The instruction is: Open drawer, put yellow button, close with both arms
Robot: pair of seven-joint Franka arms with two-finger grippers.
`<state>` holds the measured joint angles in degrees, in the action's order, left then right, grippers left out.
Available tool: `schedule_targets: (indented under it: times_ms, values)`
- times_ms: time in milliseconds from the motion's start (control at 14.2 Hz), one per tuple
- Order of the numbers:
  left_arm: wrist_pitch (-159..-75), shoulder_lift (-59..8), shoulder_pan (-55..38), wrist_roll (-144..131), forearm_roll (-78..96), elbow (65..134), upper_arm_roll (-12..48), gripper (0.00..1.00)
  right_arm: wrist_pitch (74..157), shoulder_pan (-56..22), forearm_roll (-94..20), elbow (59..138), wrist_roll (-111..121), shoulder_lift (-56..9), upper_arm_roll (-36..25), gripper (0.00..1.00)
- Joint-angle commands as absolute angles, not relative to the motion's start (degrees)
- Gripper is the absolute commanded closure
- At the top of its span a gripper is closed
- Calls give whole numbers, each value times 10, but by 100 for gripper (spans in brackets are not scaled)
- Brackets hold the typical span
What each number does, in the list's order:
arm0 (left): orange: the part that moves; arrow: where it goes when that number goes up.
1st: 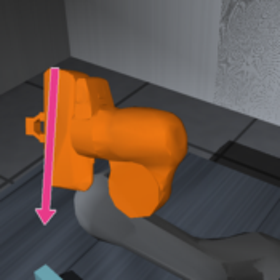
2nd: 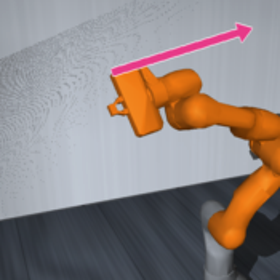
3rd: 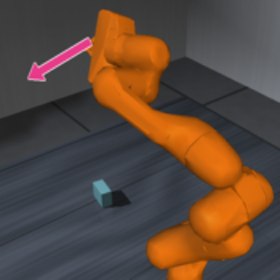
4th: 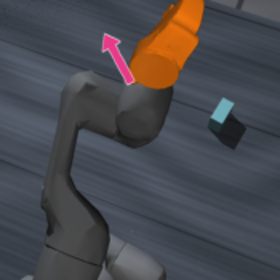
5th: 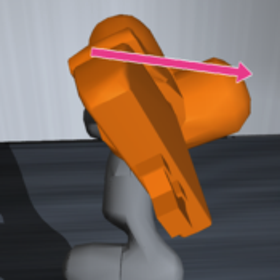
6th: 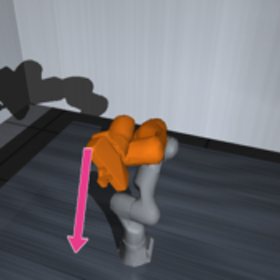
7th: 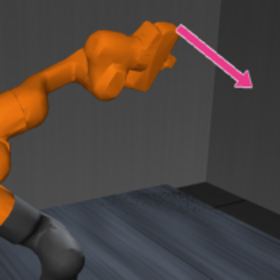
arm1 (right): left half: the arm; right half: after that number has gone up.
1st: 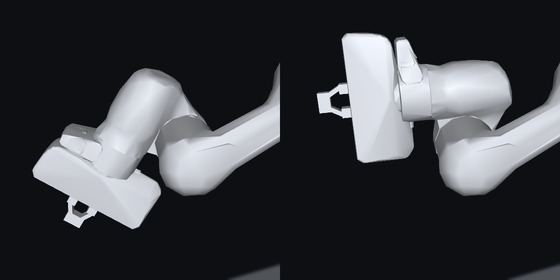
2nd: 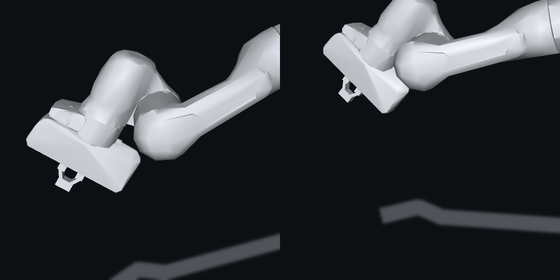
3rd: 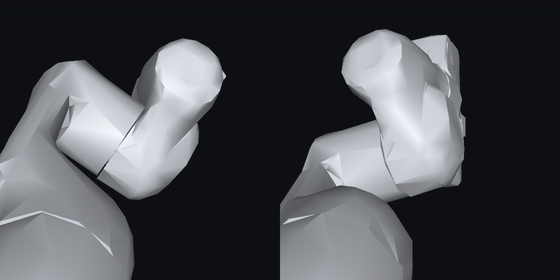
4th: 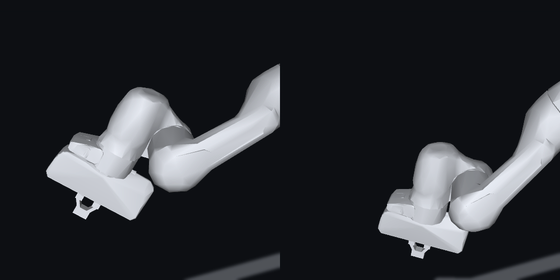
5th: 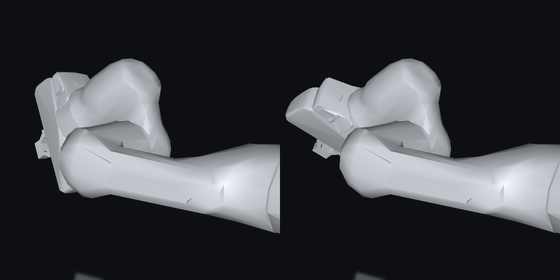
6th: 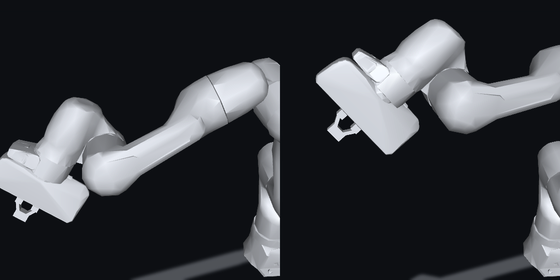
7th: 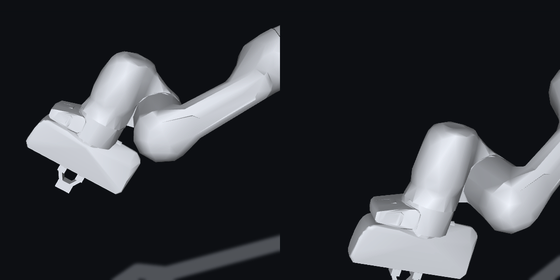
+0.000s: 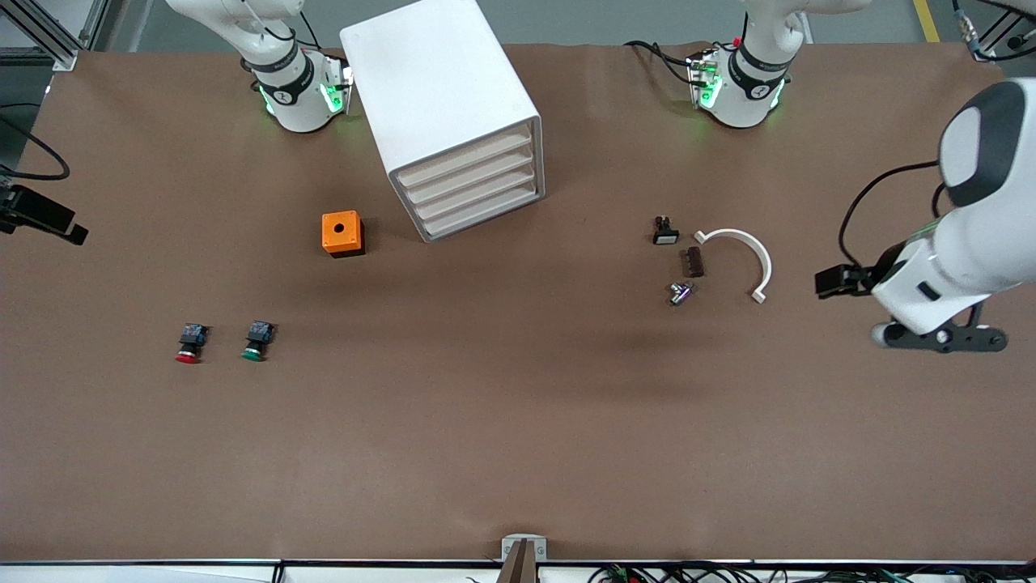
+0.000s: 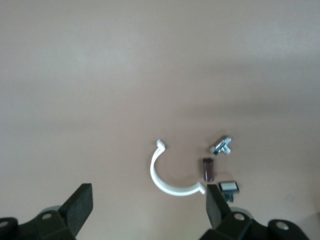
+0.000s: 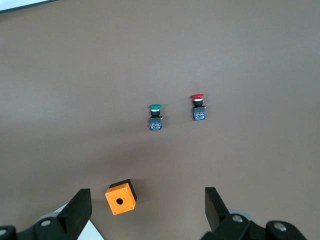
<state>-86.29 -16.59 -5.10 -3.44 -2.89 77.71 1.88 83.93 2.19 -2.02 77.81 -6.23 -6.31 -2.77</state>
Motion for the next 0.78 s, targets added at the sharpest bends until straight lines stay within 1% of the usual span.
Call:
schedule_targets:
  times_ms: [0, 353, 705]
  values:
    - [-843, -100, -42, -34, -21, 816, 18, 0, 838, 25, -11, 773, -56, -64, -25, 0]
    - [-844, 0, -24, -47, -19, 910, 24, 0, 838, 26, -11, 773, -56, -64, -25, 0]
    - [-836, 31, -8, -36, -4, 920, 23, 0, 838, 26, -11, 773, -56, -64, -25, 0]
